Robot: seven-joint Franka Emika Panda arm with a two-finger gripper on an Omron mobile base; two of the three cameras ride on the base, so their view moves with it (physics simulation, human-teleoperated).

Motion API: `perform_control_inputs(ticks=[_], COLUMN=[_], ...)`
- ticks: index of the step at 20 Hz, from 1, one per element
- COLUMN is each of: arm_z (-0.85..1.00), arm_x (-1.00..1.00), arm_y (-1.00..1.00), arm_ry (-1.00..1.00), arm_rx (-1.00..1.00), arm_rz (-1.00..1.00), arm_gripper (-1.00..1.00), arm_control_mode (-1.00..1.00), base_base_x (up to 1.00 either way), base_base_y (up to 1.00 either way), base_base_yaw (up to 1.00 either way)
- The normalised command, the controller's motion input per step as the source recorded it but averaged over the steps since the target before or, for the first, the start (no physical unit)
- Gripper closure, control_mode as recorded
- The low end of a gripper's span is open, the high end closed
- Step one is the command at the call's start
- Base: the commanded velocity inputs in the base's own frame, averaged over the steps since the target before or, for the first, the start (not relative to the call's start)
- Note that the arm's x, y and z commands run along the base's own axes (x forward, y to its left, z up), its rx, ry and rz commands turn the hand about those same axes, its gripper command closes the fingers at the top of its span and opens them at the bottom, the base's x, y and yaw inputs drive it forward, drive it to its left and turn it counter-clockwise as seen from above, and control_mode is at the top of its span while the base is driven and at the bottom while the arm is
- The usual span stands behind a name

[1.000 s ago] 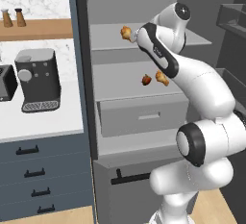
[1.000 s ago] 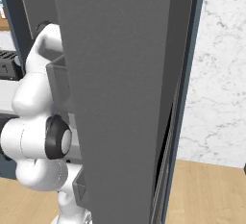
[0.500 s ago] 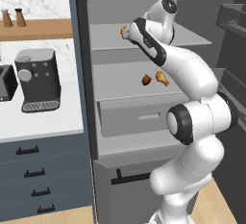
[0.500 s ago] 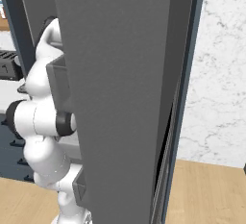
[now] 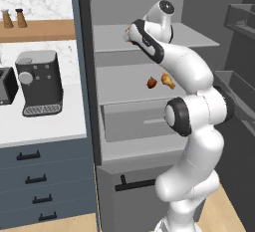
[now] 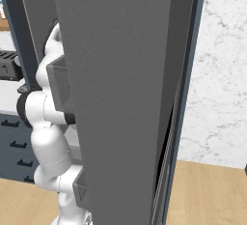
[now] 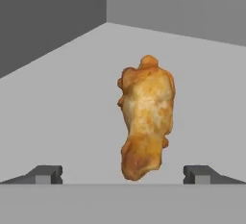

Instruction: Place one bell pepper and one chicken drumstick in each tupperware on the nearby counter, to pack two identical lunches.

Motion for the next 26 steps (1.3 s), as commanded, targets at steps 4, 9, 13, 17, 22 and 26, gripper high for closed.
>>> perform_control_inputs(ticks=[4, 9, 13, 17, 22, 26], arm_z=[-0.16, -0.15, -0.16, -0.19, -0.20, -0.09], arm_x=[0.42, 0.52, 0.52, 0.43, 0.02, -0.51], arm_y=[0.00, 0.00, 0.00, 0.07, 0.19, 0.10], arm_ry=[0.02, 0.06, 0.02, 0.04, -0.04, -0.13], arm_rx=[0.00, 0.00, 0.00, -0.01, -0.05, -0.06], arm_rz=[0.00, 0.00, 0.00, 0.00, 0.01, 0.06], arm_gripper=[-1.00, -1.00, -1.00, 1.00, 1.00, 1.00], arm_control_mode=[-1.00, -1.00, -1.00, -1.00, -1.00, -1.00], base_base_x=[0.00, 0.00, 0.00, 0.00, 0.00, 0.00], base_base_y=[0.00, 0.00, 0.00, 0.00, 0.00, 0.00], base_base_yaw=[0.00, 0.00, 0.00, 0.00, 0.00, 0.00])
